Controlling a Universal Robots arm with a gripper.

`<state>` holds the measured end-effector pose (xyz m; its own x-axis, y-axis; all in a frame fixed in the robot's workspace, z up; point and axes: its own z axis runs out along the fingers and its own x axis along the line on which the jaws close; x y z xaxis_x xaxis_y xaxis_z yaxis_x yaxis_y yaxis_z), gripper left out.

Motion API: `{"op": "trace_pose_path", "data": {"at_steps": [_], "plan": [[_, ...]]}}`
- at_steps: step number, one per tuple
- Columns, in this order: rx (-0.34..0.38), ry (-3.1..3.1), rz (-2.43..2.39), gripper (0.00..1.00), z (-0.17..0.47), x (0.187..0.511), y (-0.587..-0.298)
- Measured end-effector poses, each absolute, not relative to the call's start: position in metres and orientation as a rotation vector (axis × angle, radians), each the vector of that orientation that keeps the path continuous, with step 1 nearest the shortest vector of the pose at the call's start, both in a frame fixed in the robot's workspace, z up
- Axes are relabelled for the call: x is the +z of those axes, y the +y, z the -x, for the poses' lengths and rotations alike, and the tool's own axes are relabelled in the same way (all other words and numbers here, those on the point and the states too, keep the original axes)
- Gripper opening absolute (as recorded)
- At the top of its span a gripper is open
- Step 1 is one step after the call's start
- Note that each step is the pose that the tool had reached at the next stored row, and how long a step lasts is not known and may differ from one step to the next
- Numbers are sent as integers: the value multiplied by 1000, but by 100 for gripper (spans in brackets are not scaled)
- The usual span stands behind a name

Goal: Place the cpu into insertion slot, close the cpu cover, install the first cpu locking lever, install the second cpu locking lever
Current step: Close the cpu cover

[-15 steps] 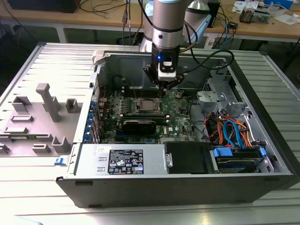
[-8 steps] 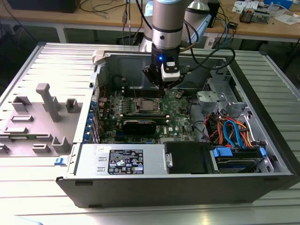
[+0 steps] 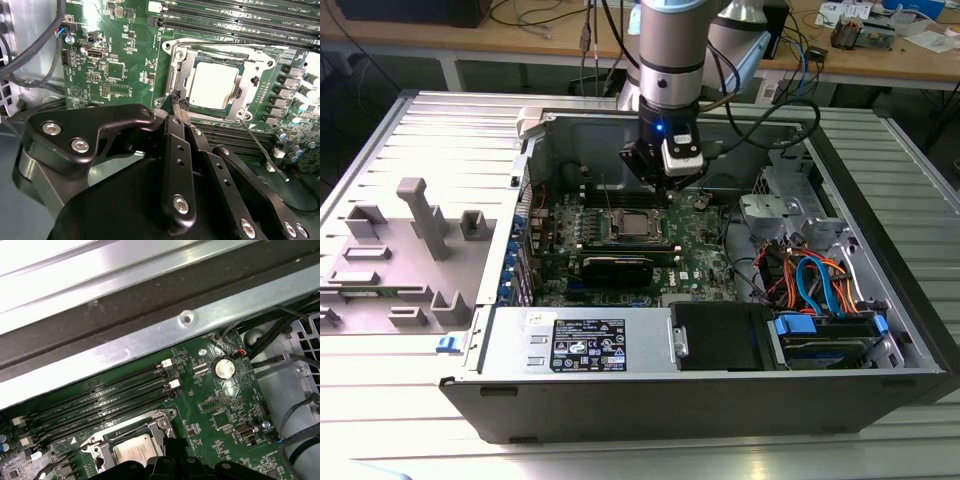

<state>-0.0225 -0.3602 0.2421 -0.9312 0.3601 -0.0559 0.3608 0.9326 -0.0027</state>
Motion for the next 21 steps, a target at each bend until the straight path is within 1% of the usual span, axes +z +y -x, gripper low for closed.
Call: {"op": "trace_pose_path", "data": {"at_steps": [6,13,21], "plan": [[-19,3041,-531,11,28,239,-360],[-15,3067,-344,11,28,238,-360],[-14,3068,-331,11,38,237,-360]]}}
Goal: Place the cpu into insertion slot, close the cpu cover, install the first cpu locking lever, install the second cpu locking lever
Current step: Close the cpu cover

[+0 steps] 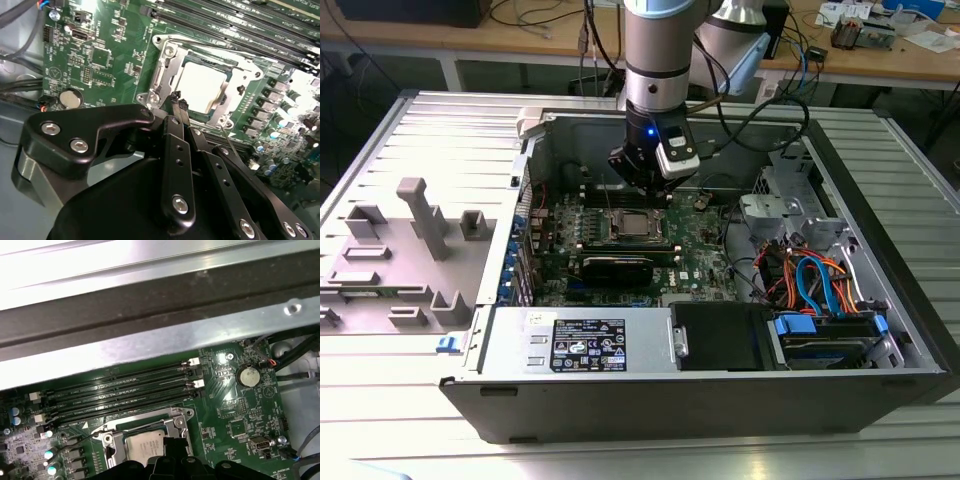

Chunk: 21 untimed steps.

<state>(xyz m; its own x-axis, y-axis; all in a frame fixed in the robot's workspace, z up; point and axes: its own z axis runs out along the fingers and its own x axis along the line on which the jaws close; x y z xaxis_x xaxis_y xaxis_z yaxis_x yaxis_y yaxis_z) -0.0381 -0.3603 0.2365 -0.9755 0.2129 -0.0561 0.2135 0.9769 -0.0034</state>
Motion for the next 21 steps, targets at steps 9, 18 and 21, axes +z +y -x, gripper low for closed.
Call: {"op": "trace_pose_path", "data": {"at_steps": [9,18,21], "plan": [[-11,3080,-189,11,43,234,-363],[-10,3082,-146,11,50,232,-363],[-9,3082,-137,11,56,231,-363]]}}
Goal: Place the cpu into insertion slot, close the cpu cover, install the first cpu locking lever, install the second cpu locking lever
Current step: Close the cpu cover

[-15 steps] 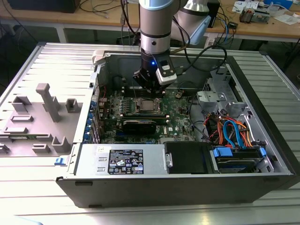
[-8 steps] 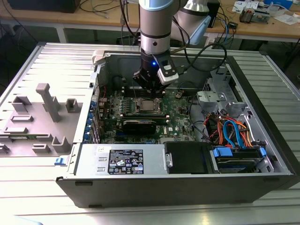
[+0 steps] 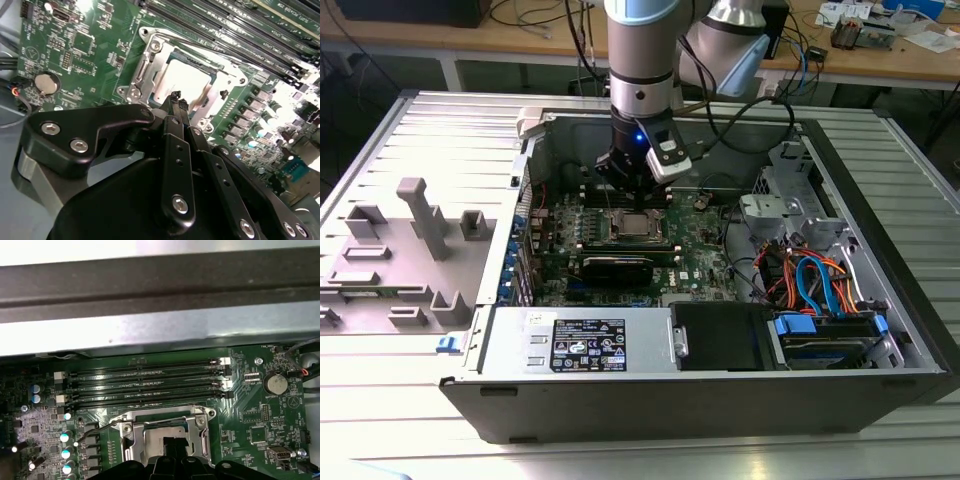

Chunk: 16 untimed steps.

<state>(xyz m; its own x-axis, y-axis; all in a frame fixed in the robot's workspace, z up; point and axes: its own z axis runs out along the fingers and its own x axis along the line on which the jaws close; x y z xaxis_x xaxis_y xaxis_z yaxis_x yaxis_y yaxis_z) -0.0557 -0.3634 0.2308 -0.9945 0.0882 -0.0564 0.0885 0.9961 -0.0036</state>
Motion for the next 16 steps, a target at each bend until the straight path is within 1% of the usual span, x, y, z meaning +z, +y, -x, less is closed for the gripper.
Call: {"op": "trace_pose_path", "data": {"at_steps": [16], "plan": [[-6,3085,-12,11,77,226,-369]]}}
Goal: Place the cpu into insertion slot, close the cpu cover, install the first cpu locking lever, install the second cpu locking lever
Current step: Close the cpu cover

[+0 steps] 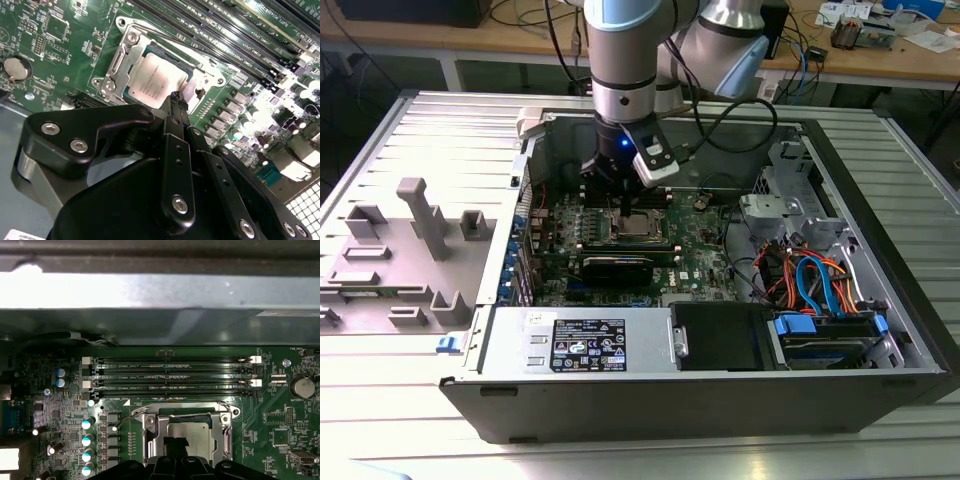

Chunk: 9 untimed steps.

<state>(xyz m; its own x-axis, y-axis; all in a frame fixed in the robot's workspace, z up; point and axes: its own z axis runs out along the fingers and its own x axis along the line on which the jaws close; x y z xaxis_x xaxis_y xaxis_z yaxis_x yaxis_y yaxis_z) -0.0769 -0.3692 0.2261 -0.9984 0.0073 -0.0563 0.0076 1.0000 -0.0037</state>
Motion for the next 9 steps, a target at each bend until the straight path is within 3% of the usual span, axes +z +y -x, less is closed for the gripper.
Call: {"op": "trace_pose_path", "data": {"at_steps": [9], "plan": [[-4,3084,52,11,84,218,-369]]}}
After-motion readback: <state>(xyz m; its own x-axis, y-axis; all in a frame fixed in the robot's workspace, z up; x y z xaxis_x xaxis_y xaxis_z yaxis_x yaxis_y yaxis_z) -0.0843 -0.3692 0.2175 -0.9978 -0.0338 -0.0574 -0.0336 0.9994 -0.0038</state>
